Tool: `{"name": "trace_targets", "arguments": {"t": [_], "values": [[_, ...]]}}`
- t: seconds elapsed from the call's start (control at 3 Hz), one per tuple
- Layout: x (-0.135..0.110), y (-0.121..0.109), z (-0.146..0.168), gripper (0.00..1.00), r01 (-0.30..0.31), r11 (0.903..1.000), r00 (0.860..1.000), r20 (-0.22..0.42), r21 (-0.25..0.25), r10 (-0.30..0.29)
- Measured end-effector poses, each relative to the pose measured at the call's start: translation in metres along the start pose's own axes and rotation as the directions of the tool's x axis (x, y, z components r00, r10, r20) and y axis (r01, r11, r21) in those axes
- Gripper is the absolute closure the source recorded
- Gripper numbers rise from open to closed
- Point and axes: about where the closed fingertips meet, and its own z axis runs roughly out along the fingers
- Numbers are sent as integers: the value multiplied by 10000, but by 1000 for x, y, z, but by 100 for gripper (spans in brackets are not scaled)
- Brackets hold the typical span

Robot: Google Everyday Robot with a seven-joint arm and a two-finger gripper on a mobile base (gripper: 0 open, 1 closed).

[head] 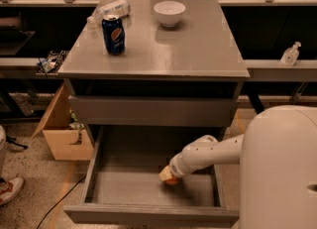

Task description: Place orange into middle drawer

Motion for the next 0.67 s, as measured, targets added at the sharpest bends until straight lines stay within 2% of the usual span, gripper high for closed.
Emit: {"name": "trace_targets", "arguments": {"t": [0.33, 0.67], "values": [[-4, -1, 0, 13, 91, 10000, 9999, 56, -27, -91], [-8, -5, -5, 0, 126, 9999, 9997, 191, -28, -126]]}}
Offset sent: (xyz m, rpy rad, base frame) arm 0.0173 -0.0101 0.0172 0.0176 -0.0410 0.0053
